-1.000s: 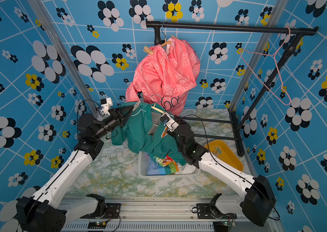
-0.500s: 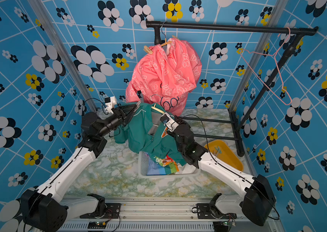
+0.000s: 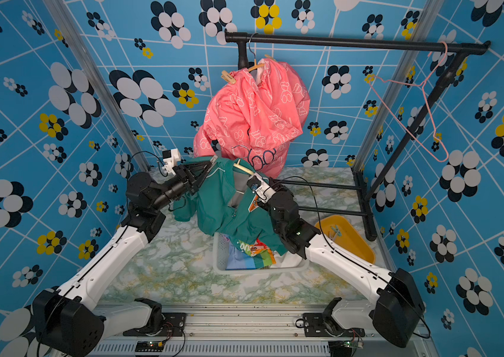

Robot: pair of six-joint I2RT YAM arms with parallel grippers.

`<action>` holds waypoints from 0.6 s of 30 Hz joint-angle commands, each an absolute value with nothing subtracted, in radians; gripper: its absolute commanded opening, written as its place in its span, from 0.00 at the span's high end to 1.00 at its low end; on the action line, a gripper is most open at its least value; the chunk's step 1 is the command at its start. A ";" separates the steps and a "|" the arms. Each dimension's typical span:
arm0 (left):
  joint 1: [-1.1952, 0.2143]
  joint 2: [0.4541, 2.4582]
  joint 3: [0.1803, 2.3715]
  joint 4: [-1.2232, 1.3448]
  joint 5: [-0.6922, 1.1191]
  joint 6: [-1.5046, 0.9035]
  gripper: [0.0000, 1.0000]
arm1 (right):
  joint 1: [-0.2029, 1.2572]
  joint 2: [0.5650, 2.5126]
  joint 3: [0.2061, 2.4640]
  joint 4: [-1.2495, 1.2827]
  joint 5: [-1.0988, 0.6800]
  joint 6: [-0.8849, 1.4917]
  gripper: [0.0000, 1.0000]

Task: Remove the clothespins securing jackets to the hanger
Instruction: Remove the clothespin from the hanger.

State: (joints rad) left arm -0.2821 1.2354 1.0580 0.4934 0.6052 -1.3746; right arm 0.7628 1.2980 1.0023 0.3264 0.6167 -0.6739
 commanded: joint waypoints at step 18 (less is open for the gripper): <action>-0.282 0.951 1.057 0.087 0.573 -0.876 1.00 | 0.697 1.290 1.079 0.289 0.614 -0.545 1.00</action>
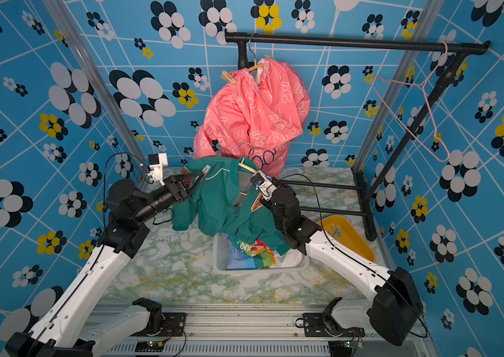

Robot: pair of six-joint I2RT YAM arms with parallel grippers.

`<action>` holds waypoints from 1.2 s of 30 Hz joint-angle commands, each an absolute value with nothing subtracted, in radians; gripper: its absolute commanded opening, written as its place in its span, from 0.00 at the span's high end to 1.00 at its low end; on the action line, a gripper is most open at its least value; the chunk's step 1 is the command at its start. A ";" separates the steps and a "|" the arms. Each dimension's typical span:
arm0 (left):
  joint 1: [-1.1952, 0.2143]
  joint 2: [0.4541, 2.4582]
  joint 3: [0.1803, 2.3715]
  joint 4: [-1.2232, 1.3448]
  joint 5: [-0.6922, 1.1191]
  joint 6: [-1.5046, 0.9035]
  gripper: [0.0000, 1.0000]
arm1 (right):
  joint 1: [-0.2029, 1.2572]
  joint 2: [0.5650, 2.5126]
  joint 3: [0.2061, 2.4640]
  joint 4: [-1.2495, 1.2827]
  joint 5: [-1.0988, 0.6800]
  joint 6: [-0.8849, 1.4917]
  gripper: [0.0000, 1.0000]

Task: Remove the clothespins securing jackets to the hanger
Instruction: Remove the clothespin from the hanger, then place the jacket in the basket.

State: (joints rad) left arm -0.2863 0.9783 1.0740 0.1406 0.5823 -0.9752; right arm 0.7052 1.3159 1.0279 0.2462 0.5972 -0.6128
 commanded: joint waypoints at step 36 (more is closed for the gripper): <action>-0.283 0.844 1.155 -0.019 0.552 -0.655 1.00 | 0.637 0.651 0.825 -0.245 0.594 -0.277 1.00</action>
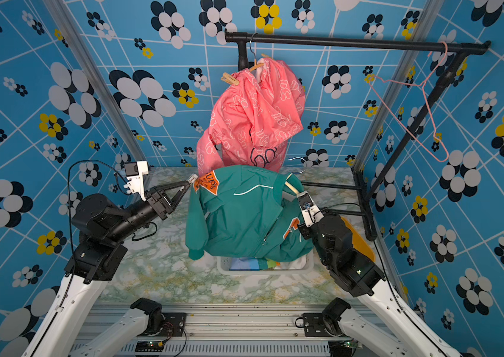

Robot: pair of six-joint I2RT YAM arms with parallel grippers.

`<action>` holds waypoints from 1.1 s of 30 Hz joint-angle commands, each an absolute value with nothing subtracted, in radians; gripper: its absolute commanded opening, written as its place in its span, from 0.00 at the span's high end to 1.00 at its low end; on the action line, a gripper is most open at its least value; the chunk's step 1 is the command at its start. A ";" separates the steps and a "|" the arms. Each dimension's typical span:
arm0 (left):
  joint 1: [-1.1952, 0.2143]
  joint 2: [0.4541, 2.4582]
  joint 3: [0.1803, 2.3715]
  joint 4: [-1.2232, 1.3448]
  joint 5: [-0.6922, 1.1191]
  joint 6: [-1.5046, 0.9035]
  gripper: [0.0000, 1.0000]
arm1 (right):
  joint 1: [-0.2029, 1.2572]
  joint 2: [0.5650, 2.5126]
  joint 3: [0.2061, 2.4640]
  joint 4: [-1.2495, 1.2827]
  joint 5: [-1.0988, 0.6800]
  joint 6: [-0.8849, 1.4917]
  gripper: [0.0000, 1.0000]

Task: Remove the clothespins securing jackets to the hanger
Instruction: Place the jacket in the basket.

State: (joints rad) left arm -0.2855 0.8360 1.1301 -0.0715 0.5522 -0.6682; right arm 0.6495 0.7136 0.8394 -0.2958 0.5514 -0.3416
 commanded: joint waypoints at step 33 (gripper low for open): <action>-0.386 1.209 1.218 0.121 0.943 -0.702 1.00 | 0.635 0.744 0.946 -0.350 0.171 -0.135 0.43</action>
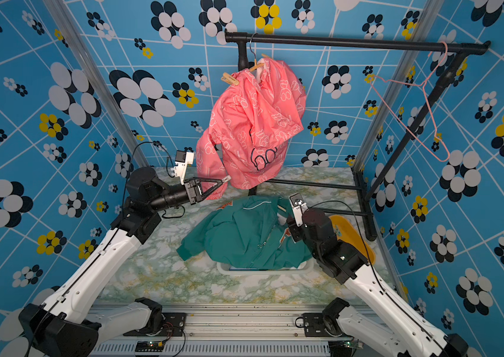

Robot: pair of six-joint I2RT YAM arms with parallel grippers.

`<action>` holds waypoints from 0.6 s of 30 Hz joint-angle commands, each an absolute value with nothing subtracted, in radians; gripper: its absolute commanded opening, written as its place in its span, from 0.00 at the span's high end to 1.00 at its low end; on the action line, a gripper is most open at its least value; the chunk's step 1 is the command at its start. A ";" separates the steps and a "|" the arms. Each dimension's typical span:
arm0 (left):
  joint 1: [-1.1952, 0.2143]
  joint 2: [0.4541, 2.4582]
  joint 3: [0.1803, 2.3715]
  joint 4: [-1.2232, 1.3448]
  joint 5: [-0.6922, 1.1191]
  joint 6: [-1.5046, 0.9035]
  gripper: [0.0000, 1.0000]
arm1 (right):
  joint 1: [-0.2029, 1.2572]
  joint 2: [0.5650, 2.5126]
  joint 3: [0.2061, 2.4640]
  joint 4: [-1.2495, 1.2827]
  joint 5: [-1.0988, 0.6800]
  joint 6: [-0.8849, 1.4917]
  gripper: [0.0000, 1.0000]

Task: Remove the clothespins securing jackets to the hanger
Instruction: Place the jacket in the basket, then place the clothespin in the storage box.

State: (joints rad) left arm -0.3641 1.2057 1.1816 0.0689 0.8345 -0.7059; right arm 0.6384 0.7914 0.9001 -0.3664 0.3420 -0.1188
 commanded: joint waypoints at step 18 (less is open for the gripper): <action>-0.483 1.390 1.099 0.760 1.191 -1.464 1.00 | 0.716 0.953 1.214 -0.385 -0.205 -0.438 0.44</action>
State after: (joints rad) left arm -0.4686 1.4109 1.0939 0.7403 1.1477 -1.4235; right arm 0.7082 0.9718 1.1683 -0.3855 -0.1581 -0.3771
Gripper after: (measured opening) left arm 0.189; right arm 0.557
